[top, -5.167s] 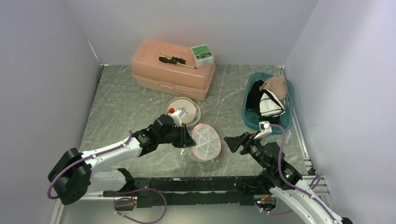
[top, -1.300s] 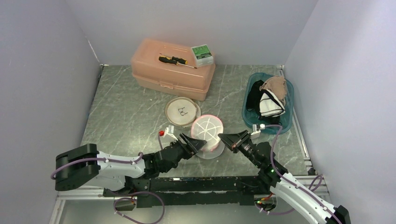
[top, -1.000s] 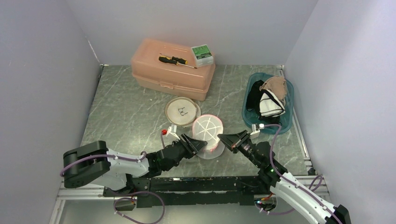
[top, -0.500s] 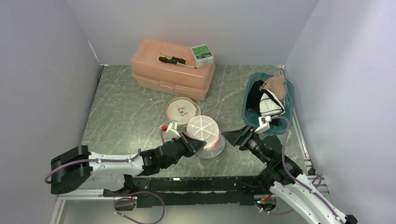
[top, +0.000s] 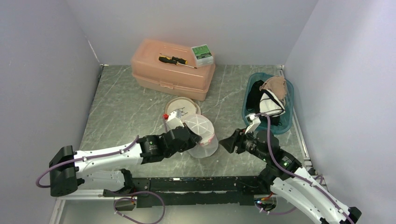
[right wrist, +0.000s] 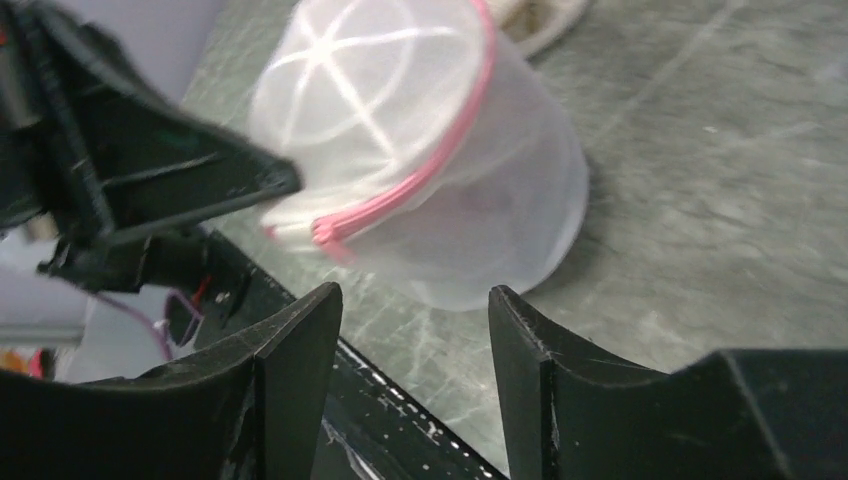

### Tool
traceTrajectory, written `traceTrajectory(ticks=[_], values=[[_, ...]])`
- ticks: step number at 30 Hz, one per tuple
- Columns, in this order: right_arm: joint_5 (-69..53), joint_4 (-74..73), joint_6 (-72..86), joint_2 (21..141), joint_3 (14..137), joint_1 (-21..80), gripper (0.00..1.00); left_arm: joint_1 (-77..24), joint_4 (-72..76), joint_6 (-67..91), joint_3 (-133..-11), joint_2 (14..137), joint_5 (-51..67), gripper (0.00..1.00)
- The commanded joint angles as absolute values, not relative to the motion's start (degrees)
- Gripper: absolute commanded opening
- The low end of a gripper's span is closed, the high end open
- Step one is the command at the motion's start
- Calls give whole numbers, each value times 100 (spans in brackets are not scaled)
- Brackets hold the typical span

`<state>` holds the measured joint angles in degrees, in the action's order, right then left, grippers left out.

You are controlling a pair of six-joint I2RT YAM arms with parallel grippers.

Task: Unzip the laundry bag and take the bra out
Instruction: Unzip the laundry bag at the center of the board.

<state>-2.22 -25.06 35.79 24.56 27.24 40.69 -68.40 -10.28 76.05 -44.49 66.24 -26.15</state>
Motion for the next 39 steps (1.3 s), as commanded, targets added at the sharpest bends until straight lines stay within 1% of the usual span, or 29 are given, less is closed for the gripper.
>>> traceTrajectory(ticks=[1,4,7,8,12,14,19,23,27,31,34,36,38,39], values=[[-1516,-1021,3444,2501,2322,4146,61,-6448,-2062,7479,-4633,6432,-2305,3],[-1762,-283,3644,2629,1990,4161,62,-6252,-2105,7564,-4377,6120,-2171,3],[-1488,-73,3519,2860,1985,4307,61,-6144,-2375,7593,-4396,5971,-2124,3],[-1098,-163,3400,3000,2095,4470,60,-6139,-2536,7563,-4539,5996,-2157,3],[945,-497,2906,3795,2684,5976,62,-6143,-3215,7344,-5203,6385,-2274,3],[1589,-384,2910,4222,2882,6412,64,-6137,-3413,7280,-5453,6555,-2270,3],[2211,335,2987,4767,2918,6652,62,-6136,-3422,7331,-5568,6646,-2238,3],[2729,591,3065,5031,2949,6720,59,-6136,-3407,7340,-5537,6565,-2215,3],[2746,974,3055,5303,2951,6717,58,-6135,-3381,7338,-5486,6472,-2202,3],[3135,495,3474,5599,3124,6707,52,-6141,-3524,7331,-5550,6403,-2262,3],[3023,755,3408,5101,2757,6706,52,-6137,-3761,7335,-5605,6314,-2352,3],[2960,639,3452,4847,2660,6706,53,-6141,-3820,7333,-5607,6265,-2397,3],[2669,679,3404,4591,2532,6720,56,-6135,-3887,7342,-5623,6228,-2427,2],[2406,932,3342,4479,2427,6720,57,-6135,-3881,7339,-5618,6222,-2436,3]])
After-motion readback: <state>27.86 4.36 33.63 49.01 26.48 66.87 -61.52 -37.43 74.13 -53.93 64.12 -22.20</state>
